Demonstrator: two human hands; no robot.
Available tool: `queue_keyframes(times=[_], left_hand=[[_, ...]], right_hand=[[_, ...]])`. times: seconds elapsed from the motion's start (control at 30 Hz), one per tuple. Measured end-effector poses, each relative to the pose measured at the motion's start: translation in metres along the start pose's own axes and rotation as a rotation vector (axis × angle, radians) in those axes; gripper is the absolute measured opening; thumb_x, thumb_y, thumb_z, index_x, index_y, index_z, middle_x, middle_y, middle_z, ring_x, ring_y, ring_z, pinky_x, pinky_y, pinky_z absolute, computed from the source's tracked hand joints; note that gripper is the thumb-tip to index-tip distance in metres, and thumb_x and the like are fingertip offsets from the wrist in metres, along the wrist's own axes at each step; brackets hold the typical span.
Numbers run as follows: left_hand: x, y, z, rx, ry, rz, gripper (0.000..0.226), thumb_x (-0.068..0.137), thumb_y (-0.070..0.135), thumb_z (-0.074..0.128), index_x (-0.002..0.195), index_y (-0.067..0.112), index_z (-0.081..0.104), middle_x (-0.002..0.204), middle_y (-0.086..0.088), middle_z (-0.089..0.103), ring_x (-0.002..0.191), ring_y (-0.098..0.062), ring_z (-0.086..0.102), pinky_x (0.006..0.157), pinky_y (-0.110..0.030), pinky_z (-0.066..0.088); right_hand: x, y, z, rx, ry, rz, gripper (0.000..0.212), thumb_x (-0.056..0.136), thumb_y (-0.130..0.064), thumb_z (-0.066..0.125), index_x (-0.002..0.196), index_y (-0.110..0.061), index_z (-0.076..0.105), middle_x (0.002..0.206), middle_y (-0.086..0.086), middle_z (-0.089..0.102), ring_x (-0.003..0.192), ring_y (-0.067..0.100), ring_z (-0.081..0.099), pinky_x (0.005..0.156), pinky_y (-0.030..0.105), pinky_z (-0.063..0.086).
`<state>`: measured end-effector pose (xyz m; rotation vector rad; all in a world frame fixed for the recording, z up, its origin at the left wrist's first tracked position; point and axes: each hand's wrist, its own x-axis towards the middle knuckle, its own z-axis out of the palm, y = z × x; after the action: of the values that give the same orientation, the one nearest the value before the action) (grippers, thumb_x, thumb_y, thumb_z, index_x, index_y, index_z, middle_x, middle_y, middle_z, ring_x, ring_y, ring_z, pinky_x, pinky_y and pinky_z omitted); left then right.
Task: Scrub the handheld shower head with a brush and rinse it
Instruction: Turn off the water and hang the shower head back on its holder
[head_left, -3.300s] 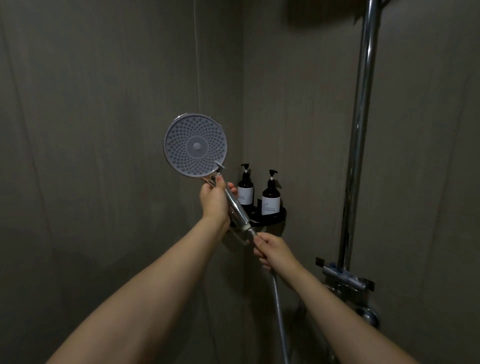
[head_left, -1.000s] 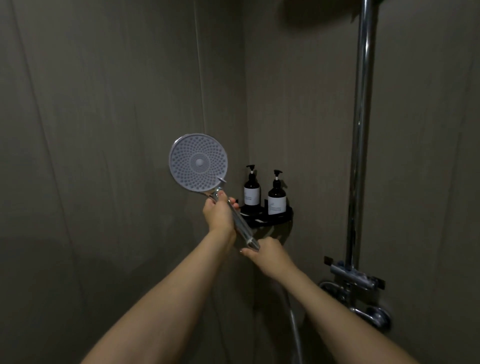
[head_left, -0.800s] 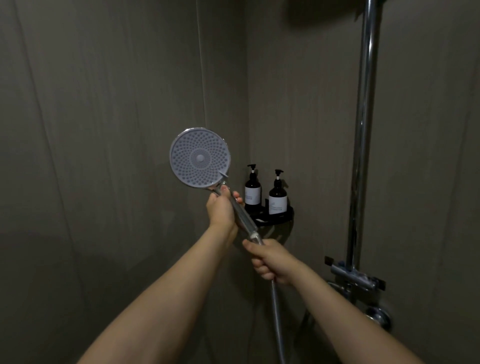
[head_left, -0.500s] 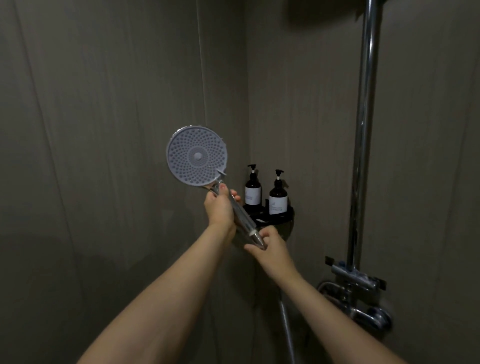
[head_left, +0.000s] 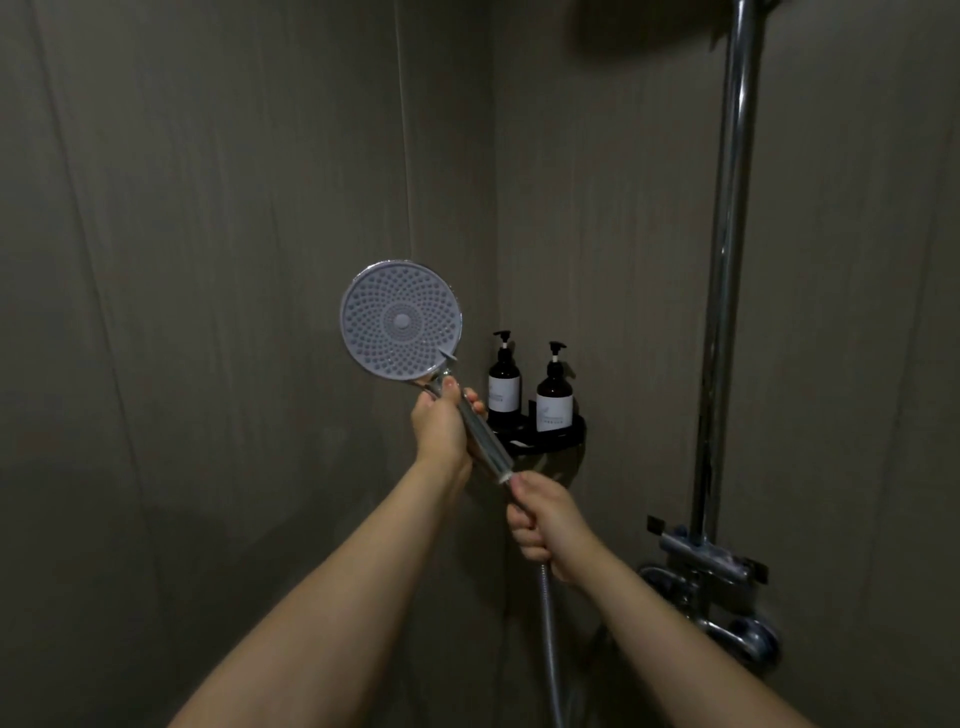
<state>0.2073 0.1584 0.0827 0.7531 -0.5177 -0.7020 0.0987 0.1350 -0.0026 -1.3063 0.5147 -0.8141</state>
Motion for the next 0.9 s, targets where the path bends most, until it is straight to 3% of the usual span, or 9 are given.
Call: queue_keyframes(times=[0.13, 0.27, 0.33, 0.47, 0.57, 0.67, 0.77, 0.83, 0.9], left_hand=[[-0.001, 0.004, 0.004, -0.020, 0.058, 0.026, 0.020, 0.097, 0.017, 0.041, 0.077, 0.015, 0.041, 0.064, -0.002, 0.046, 0.053, -0.013, 0.045, 0.057, -0.025, 0.042], [-0.002, 0.005, 0.000, -0.007, 0.064, 0.019, 0.020, 0.097, 0.017, 0.041, 0.077, 0.015, 0.043, 0.063, -0.002, 0.045, 0.053, -0.013, 0.044, 0.054, -0.024, 0.041], [0.001, 0.006, -0.005, -0.013, 0.066, -0.004, 0.017, 0.097, 0.018, 0.042, 0.081, 0.015, 0.044, 0.063, -0.001, 0.045, 0.052, -0.012, 0.044, 0.053, -0.024, 0.041], [0.003, 0.007, -0.007, -0.049, 0.070, -0.011, 0.018, 0.097, 0.021, 0.041, 0.080, 0.016, 0.042, 0.062, -0.001, 0.044, 0.047, -0.011, 0.043, 0.049, -0.022, 0.039], [0.001, 0.012, -0.001, -0.006, 0.085, 0.060, 0.020, 0.097, 0.018, 0.040, 0.078, 0.016, 0.041, 0.062, -0.002, 0.043, 0.050, -0.012, 0.041, 0.052, -0.023, 0.038], [-0.001, 0.014, 0.002, 0.011, 0.117, 0.095, 0.020, 0.097, 0.017, 0.040, 0.078, 0.016, 0.041, 0.063, -0.002, 0.045, 0.052, -0.012, 0.043, 0.051, -0.022, 0.039], [-0.002, 0.011, 0.002, -0.031, 0.144, 0.093, 0.021, 0.097, 0.017, 0.041, 0.077, 0.016, 0.040, 0.063, -0.002, 0.044, 0.051, -0.012, 0.043, 0.049, -0.021, 0.040], [-0.001, 0.008, 0.002, -0.032, 0.147, 0.092, 0.022, 0.097, 0.015, 0.041, 0.075, 0.016, 0.039, 0.063, -0.003, 0.043, 0.051, -0.013, 0.042, 0.049, -0.022, 0.040], [0.000, 0.005, 0.000, 0.000, 0.145, 0.091, 0.023, 0.097, 0.015, 0.041, 0.074, 0.016, 0.039, 0.063, -0.003, 0.043, 0.051, -0.013, 0.041, 0.049, -0.022, 0.039]], right_hand=[[-0.004, -0.002, 0.007, -0.674, 0.344, -0.420, 0.009, 0.093, -0.022, 0.052, 0.087, -0.015, 0.055, 0.065, -0.002, 0.057, 0.053, 0.009, 0.048, 0.045, 0.014, 0.034], [-0.008, -0.007, 0.013, -0.965, 0.314, -0.467, 0.025, 0.096, -0.022, 0.044, 0.091, -0.006, 0.063, 0.068, -0.001, 0.057, 0.057, 0.011, 0.047, 0.044, 0.012, 0.027], [-0.009, -0.012, 0.014, -0.744, 0.160, -0.296, 0.031, 0.098, -0.029, 0.039, 0.079, -0.012, 0.057, 0.057, -0.005, 0.046, 0.045, 0.006, 0.041, 0.041, 0.014, 0.026], [-0.009, -0.014, 0.011, 0.029, -0.096, 0.101, 0.044, 0.097, -0.047, 0.031, 0.071, -0.016, 0.049, 0.045, -0.007, 0.034, 0.032, 0.005, 0.026, 0.032, 0.017, 0.018], [-0.007, -0.009, 0.016, -0.167, -0.037, -0.012, 0.023, 0.094, -0.040, 0.045, 0.083, -0.019, 0.045, 0.055, -0.006, 0.041, 0.037, 0.004, 0.036, 0.033, 0.015, 0.027], [-0.006, -0.008, 0.014, -0.545, 0.117, -0.264, 0.020, 0.086, -0.020, 0.062, 0.090, -0.018, 0.043, 0.074, 0.000, 0.052, 0.062, 0.010, 0.051, 0.055, 0.021, 0.043], [-0.006, -0.005, 0.012, -0.636, 0.256, -0.451, 0.009, 0.086, -0.013, 0.062, 0.090, -0.013, 0.054, 0.075, 0.001, 0.057, 0.067, 0.012, 0.052, 0.061, 0.022, 0.041], [-0.006, -0.003, 0.011, -0.691, 0.260, -0.449, 0.010, 0.092, -0.017, 0.054, 0.088, -0.010, 0.061, 0.069, -0.001, 0.054, 0.059, 0.007, 0.050, 0.055, 0.020, 0.038], [-0.007, -0.004, 0.014, -0.424, 0.141, -0.215, 0.028, 0.097, -0.028, 0.043, 0.080, -0.012, 0.059, 0.057, -0.002, 0.046, 0.040, 0.003, 0.041, 0.040, 0.016, 0.031]])
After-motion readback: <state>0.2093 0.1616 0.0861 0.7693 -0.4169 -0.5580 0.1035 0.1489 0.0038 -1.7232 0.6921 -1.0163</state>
